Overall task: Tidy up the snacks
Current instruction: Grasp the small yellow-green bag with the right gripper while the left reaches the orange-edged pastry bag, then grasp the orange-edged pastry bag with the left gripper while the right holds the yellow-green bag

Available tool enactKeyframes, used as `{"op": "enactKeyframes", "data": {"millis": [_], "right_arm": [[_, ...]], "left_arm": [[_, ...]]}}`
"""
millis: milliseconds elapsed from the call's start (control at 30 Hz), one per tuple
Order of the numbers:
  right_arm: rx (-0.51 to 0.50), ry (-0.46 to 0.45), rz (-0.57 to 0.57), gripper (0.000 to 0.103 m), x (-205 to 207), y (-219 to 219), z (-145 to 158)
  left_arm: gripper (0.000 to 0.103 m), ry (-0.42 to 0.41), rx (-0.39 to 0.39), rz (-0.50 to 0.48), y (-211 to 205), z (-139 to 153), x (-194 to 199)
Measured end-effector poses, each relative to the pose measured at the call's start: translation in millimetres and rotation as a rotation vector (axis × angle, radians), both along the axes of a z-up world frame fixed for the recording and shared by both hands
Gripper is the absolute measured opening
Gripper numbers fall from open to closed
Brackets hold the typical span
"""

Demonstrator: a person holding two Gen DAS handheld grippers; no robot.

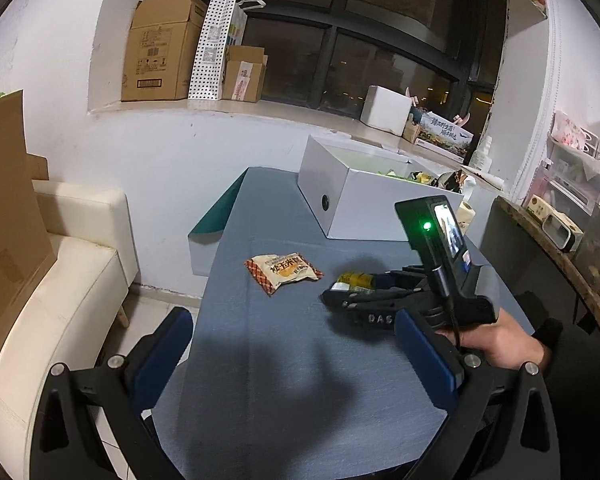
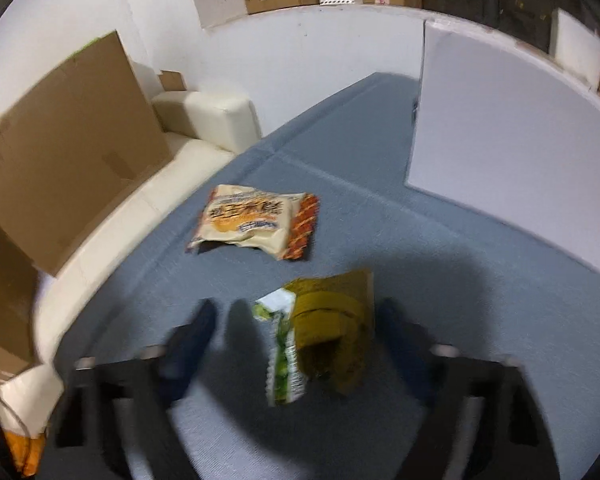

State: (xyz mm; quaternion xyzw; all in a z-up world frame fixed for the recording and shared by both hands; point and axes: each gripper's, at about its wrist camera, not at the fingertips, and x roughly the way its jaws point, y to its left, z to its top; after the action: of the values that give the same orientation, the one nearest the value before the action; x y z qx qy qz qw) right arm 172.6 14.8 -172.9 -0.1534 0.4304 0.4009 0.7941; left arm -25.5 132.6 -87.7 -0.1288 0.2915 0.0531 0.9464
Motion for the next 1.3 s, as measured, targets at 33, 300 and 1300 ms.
{"op": "enactKeyframes", "data": {"millis": [33, 300, 1300], "right_arm": [[0.013, 0.012, 0.0, 0.055, 1, -2, 0], [0.109, 0.01, -0.031, 0.054, -3, -43, 19], [0.249, -0.076, -0.267, 0.054, -45, -185, 56]], "left_arm": [[0.103, 0.001, 0.001, -0.003, 0, -1, 0], [0.103, 0.033, 0.035, -0.045, -5, -6, 15], [0.075, 0.306, 0.084, -0.092, -8, -80, 173]]}}
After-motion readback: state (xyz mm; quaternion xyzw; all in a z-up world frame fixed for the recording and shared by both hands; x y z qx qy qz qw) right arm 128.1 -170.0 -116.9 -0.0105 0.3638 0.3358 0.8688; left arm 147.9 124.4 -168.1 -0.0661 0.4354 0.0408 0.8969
